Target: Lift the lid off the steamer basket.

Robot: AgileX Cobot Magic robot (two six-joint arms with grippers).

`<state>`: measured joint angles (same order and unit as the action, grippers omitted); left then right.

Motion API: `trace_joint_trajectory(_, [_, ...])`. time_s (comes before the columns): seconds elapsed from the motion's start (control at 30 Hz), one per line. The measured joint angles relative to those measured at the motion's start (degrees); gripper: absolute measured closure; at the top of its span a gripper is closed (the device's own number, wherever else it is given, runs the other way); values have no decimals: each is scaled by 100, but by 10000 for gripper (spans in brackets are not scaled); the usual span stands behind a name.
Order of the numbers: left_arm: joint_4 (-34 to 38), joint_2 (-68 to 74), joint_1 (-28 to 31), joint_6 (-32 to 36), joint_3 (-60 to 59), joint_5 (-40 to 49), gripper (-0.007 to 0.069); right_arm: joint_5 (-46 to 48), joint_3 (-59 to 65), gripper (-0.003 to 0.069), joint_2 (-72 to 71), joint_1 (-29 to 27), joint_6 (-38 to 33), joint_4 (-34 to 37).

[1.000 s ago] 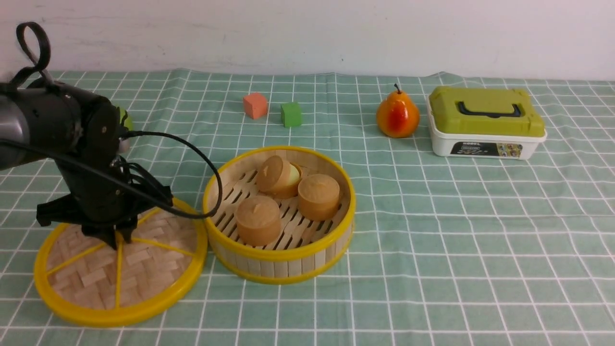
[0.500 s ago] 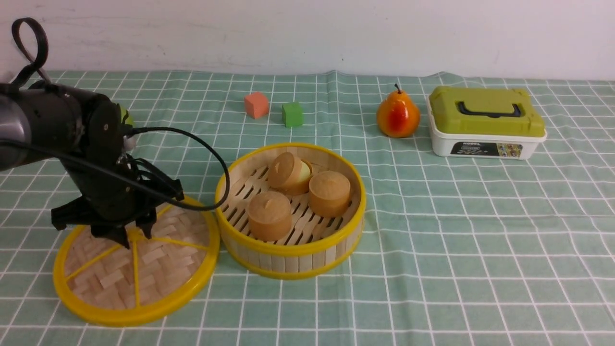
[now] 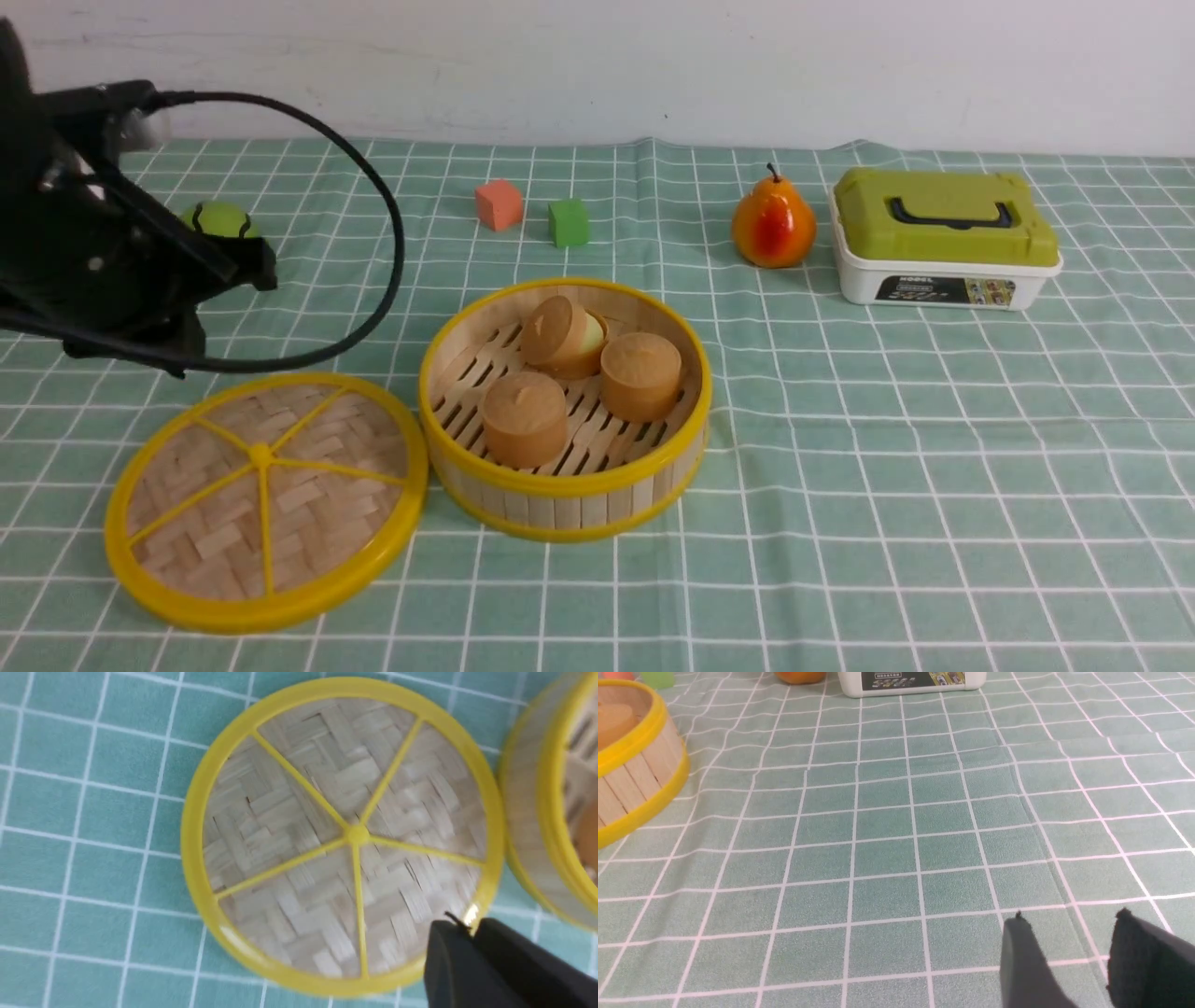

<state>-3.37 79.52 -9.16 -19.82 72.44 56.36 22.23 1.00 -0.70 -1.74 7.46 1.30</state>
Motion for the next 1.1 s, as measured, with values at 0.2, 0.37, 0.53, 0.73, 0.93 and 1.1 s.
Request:
trace_joint_trajectory(0.2, [1207,-1497,0,824,-541,481,637,0,0,418,0,0,0,0])
trace_joint_trajectory(0.37, [2457,-3324,0,1720,-2053,-224,637,0,0,418,0,0,0,0])
trace_joint_trajectory(0.53, [3241,-5165,0,2158,-3701,-1377,637,0,0,418,0,0,0,0])
trace_joint_trajectory(0.73, [3774,-6723,0,2184,-4910,-2340,637,0,0,418,0,0,0,0])
trace_joint_trajectory(0.93, [3914,-7100,0,2184,-5268,-2407,637,0,0,418,0,0,0,0])
trace_joint_trajectory(1.1, [3942,-7100,0,2184,-5279,-2320,637,0,0,418,0,0,0,0])
